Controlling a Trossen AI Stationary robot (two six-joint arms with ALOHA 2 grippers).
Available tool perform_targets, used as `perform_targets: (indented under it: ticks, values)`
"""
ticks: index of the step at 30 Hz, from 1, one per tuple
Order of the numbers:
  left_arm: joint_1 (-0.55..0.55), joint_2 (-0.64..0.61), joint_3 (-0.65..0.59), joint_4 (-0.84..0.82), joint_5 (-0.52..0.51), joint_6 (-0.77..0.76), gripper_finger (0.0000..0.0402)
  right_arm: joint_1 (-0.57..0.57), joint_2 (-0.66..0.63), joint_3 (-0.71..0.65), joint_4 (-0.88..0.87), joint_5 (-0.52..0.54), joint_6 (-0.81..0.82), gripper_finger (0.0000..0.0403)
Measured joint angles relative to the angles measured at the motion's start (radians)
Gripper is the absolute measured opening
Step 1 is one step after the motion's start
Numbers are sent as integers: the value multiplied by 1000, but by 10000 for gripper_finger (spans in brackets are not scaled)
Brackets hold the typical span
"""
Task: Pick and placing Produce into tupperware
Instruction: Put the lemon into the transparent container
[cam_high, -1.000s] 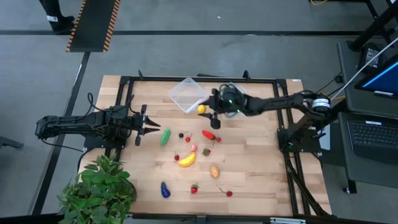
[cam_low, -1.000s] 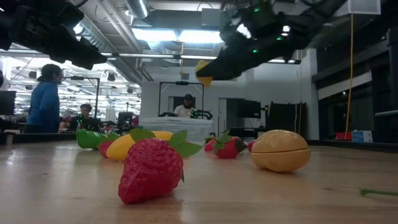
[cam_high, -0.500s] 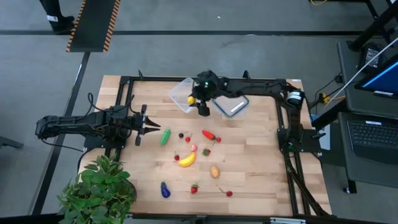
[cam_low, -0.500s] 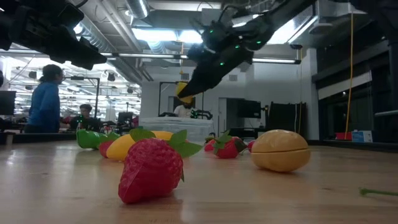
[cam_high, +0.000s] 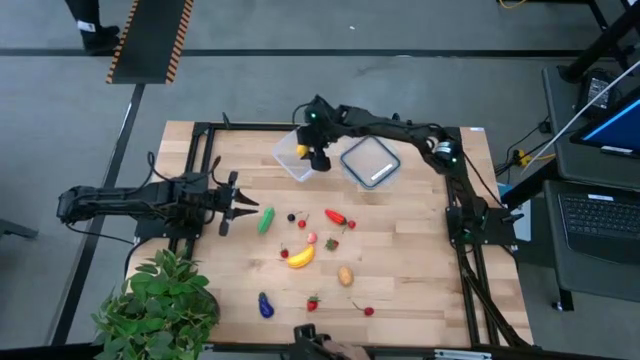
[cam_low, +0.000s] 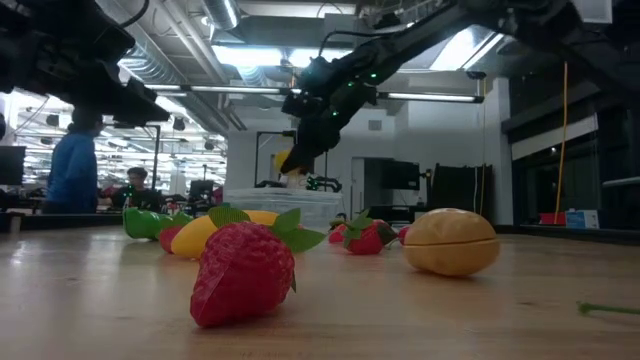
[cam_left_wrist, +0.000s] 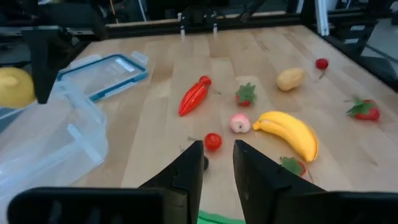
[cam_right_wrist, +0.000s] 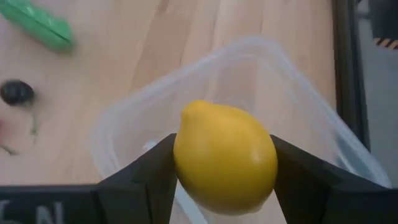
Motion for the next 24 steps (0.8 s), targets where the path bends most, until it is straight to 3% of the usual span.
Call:
perform_targets:
  ticks: [11,24]
  values:
    - [0,0,-7,32,-56,-27,102,-45,169,295,-186,21,-56,215]
    - [0,0,-7,34,-58,-27,112,-63,217,399,-260,22,-74,215]
